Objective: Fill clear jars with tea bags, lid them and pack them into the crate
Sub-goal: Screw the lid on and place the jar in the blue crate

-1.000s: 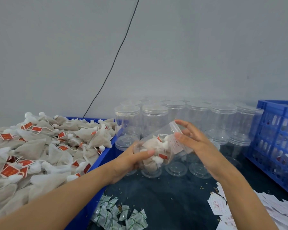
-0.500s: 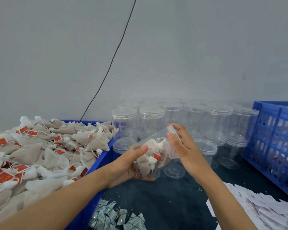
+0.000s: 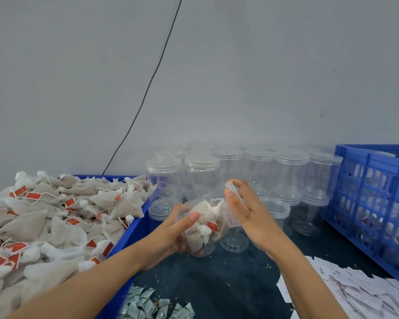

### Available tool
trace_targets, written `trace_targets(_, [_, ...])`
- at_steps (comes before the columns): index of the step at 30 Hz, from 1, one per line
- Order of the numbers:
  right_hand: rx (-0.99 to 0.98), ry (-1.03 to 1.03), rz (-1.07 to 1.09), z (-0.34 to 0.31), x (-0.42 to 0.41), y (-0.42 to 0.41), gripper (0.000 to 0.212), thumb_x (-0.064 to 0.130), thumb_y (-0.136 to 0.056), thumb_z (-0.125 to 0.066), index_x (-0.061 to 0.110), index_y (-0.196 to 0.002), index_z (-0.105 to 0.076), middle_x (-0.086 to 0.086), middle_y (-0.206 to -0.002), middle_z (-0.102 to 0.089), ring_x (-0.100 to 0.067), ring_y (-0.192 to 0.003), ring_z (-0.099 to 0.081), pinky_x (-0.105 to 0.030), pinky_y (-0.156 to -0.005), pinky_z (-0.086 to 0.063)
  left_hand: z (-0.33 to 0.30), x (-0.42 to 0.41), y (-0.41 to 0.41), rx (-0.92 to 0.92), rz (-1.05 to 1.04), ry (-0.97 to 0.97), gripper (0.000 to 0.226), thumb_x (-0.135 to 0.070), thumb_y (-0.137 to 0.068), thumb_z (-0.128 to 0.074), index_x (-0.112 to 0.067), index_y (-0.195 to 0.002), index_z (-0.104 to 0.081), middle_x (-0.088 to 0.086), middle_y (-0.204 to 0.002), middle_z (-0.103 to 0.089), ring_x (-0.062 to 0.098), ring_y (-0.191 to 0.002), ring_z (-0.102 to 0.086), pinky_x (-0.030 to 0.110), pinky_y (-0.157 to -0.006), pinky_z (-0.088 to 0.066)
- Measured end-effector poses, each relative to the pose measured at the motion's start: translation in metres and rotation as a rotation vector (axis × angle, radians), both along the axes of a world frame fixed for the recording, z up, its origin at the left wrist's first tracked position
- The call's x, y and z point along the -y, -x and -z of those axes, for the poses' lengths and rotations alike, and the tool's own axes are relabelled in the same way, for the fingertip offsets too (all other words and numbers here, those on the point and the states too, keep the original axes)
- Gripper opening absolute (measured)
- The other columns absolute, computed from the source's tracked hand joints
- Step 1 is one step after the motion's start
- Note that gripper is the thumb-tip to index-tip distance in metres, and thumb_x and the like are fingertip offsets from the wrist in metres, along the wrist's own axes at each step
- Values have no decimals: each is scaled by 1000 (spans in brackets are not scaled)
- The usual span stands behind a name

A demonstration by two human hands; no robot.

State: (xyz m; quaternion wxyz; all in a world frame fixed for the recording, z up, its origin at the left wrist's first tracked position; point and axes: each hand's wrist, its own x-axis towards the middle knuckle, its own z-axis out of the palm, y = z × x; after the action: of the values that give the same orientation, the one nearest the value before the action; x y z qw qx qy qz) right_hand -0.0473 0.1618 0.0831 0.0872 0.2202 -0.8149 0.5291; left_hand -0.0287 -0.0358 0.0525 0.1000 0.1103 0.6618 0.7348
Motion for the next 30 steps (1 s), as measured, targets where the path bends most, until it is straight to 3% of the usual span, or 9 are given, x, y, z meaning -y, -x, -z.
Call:
trace_targets(3, [120,99,-42,0,2,0,70,77,-69,-39,44,-130,-34,15,-138,-37,-9,-123,-41,-30,-95,-36,-1,1,-1,8,-18,19,74,-48,-71,-65,-22,-134,-37,12,-128,-59,28,-107,-67,48,-81,-57])
trace_targets(6, [259,274,-106,-9,1,0,90,73,-61,-59,38,-139,-32,4,-140,-44,-17,-121,-52,-38,-100,-43,-3,3,0,-1,-7,-48,75,-48,-74,-63,-17,-137,-38,16,-130,-60,33,-113,-63,54,-90,-53])
trace_targets(11, [490,523,-263,-35,-5,-4,97,29,-56,-83,20,-140,-35,-13,-132,-55,-28,-102,-65,-42,-80,-58,-13,5,-4,-45,50,-45,58,-58,-89,-38,-21,-131,-51,17,-124,-64,37,-111,-63,42,-86,-58])
trace_targets(15, [550,478,-243,-51,-11,-8,88,20,-56,-81,8,-135,-45,-15,-125,-61,-29,-103,-65,-48,-84,-56,-19,3,-3,-69,53,-9,52,-53,-96,-32,-22,-134,-49,14,-127,-64,36,-116,-61,50,-90,-55])
trace_targets(17, [549,454,-215,-60,-20,-10,84,20,-55,-81,6,-131,-49,-16,-121,-63,-30,-103,-65,-49,-85,-56,-25,-2,-2,-80,20,34,54,-51,-91,-44,-18,-133,-48,11,-122,-66,32,-112,-64,51,-87,-56])
trace_targets(20, [510,386,-163,-74,-37,-10,74,16,-60,-83,7,-127,-52,-13,-117,-65,-29,-102,-65,-47,-81,-58,-48,-13,-2,-242,-44,227,62,-43,-76,-72,-26,-130,-47,4,-118,-68,19,-107,-67,39,-91,-56])
trace_targets(24, [399,231,-42,-97,-65,-13,49,15,-67,-84,24,-106,-56,2,-105,-68,-21,-99,-66,-48,-85,-56,-90,-55,1,-518,-59,431,85,-23,-66,-84,-41,-134,-36,-4,-124,-57,10,-110,-61,26,-95,-52])
trace_targets(27, [344,146,34,-124,-98,-19,62,19,-66,-86,15,-119,-54,1,-106,-68,-22,-100,-65,-49,-84,-56,-118,-103,6,-596,-62,444,95,-17,-68,-86,-44,-139,-29,-4,-123,-51,12,-109,-60,27,-93,-52])
trace_targets(30, [298,106,117,-159,-141,-27,84,21,-64,-87,11,-136,-44,-5,-116,-64,-24,-106,-62,-51,-86,-55,-147,-152,15,-668,-32,448,86,-18,-68,-86,-38,-136,-37,-5,-120,-53,16,-105,-61,29,-89,-54])
